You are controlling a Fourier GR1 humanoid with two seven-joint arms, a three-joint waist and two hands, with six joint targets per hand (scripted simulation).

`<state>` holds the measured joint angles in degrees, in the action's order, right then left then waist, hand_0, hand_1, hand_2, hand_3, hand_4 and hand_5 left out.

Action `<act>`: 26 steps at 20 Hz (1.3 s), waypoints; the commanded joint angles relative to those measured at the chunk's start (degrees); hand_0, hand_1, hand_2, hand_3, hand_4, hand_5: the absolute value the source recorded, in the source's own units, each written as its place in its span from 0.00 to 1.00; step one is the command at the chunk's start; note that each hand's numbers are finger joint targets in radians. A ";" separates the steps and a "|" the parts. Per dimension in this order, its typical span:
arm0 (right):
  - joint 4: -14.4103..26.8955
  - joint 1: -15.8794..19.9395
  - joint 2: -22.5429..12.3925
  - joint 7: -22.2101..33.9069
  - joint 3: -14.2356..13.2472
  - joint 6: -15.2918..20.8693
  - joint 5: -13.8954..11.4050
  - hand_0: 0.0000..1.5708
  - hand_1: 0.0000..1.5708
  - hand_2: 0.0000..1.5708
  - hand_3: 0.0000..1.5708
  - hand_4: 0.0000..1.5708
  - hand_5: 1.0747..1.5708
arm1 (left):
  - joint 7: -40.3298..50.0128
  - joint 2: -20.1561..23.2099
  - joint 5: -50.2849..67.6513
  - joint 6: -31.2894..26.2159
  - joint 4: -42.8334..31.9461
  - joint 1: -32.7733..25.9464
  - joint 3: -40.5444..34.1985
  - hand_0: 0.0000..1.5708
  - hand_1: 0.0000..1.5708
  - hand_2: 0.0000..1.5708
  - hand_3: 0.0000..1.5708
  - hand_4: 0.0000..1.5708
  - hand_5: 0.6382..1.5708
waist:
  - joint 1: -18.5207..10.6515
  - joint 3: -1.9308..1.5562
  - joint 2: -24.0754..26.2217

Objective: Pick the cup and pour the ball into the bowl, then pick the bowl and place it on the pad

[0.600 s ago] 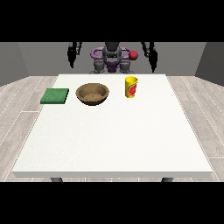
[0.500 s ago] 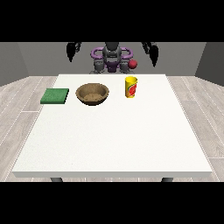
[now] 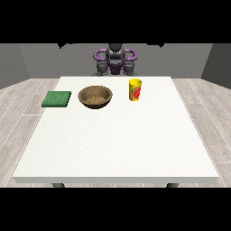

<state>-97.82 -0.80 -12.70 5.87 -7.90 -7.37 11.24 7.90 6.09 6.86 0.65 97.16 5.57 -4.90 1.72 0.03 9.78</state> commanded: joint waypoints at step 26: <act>11.91 8.33 0.10 -18.79 -5.40 -7.13 -0.28 0.00 0.00 0.00 0.00 0.00 1.00 | -43.15 -4.05 -4.97 2.54 -37.26 13.03 -5.29 0.00 0.00 0.00 0.00 0.00 0.96 | 4.51 -0.02 -22.18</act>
<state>-88.71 6.53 -13.37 -10.23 -12.83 -15.13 11.90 -30.92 1.79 2.03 3.01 66.95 15.23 -9.22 6.36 0.03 -10.72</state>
